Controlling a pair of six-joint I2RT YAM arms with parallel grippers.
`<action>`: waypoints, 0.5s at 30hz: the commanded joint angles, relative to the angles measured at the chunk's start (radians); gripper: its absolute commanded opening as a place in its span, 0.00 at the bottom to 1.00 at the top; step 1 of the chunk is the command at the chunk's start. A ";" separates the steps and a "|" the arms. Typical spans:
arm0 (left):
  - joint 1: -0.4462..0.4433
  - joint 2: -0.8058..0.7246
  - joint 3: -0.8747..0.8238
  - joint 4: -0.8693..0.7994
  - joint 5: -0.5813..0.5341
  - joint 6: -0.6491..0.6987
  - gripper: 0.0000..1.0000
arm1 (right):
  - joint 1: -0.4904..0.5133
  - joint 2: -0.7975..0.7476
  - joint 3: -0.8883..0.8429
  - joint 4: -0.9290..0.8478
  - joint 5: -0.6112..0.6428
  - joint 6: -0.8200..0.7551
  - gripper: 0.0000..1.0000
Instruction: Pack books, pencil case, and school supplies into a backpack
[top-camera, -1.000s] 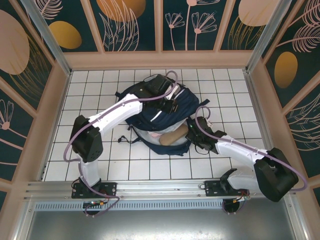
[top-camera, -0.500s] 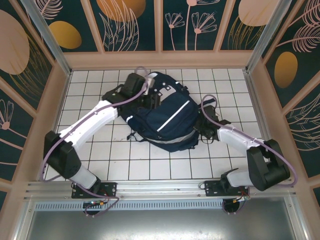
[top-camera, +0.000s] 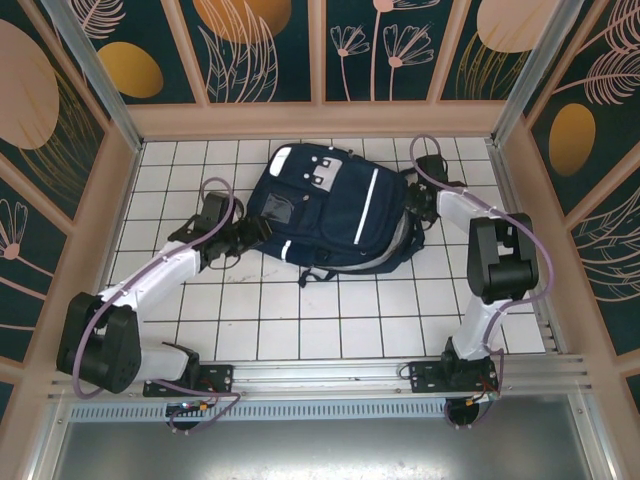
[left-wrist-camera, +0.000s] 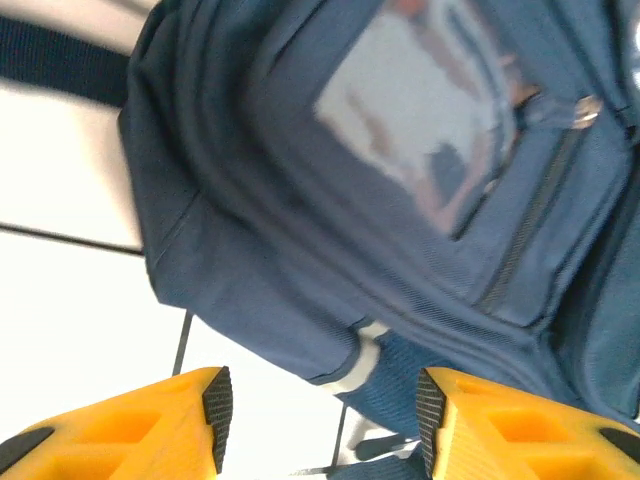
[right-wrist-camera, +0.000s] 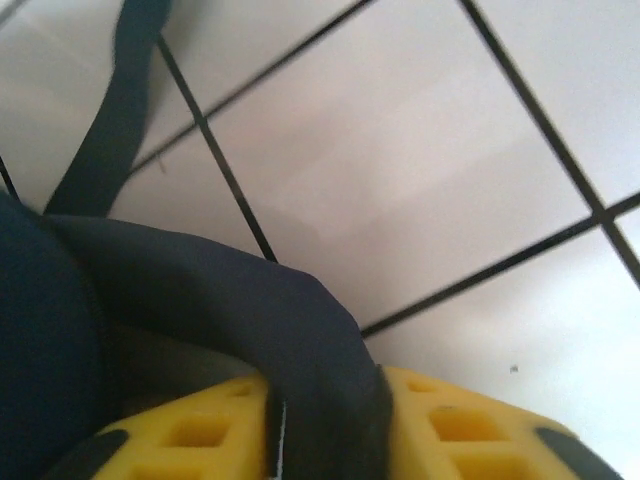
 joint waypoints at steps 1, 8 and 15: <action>0.008 -0.028 -0.091 0.173 0.030 -0.214 0.53 | 0.009 -0.047 0.030 -0.013 -0.007 -0.016 0.44; 0.008 -0.014 -0.200 0.425 0.104 -0.328 0.59 | 0.118 -0.242 -0.074 -0.022 0.023 0.027 0.50; 0.005 0.089 -0.207 0.517 0.153 -0.369 0.61 | 0.276 -0.395 -0.175 -0.083 0.199 0.168 0.56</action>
